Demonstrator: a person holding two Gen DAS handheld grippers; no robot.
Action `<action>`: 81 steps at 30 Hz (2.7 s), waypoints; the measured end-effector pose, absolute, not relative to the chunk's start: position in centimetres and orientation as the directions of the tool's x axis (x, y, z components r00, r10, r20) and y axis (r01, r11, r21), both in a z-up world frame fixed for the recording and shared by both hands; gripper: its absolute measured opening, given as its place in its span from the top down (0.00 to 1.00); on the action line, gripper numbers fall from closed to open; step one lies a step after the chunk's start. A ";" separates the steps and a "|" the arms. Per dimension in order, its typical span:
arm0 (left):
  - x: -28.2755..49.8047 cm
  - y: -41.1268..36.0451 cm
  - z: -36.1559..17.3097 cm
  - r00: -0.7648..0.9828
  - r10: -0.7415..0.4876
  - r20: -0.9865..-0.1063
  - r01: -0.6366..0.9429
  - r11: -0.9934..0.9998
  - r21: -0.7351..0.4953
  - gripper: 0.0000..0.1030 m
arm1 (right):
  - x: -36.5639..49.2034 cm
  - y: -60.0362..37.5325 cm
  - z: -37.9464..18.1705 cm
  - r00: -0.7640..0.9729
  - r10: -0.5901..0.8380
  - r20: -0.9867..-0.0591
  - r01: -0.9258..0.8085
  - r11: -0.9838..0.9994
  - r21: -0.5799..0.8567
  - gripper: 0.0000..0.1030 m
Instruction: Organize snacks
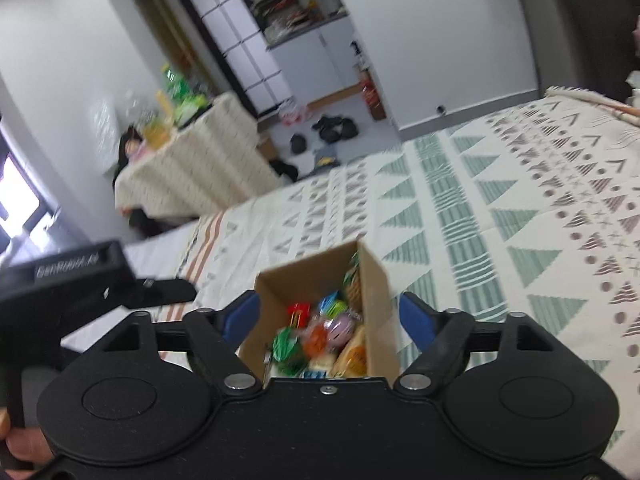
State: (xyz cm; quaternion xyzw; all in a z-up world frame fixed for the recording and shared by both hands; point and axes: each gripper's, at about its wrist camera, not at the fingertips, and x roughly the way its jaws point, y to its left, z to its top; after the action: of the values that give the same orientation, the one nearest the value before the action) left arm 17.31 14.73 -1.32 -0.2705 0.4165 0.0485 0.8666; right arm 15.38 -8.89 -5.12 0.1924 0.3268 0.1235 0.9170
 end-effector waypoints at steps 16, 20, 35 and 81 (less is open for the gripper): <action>11.0 10.2 4.6 0.713 -0.111 -0.693 -0.242 0.888 -0.392 0.00 | 9.5 -15.3 -0.1 0.811 0.352 -0.467 -0.117 0.880 0.461 0.00; 9.3 9.4 5.2 0.722 -0.101 -0.684 -0.209 0.912 -0.354 0.00 | 7.9 -16.2 0.3 0.815 0.357 -0.456 -0.128 0.879 0.460 0.00; 5.1 6.0 6.0 0.757 -0.079 -0.648 -0.096 0.968 -0.230 0.00 | 3.3 -19.6 1.2 0.830 0.322 -0.456 -0.154 0.917 0.368 0.00; -0.5 3.3 1.4 0.733 -0.077 -0.675 0.029 0.996 -0.082 0.00 | -1.9 -20.8 -1.9 0.800 0.282 -0.530 -0.153 0.950 0.274 0.00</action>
State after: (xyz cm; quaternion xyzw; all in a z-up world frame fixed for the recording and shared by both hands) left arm -0.50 3.34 1.44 -0.0332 0.3640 -0.0283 0.9304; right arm -1.90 -20.80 -1.89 0.1092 0.2948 0.1153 0.9423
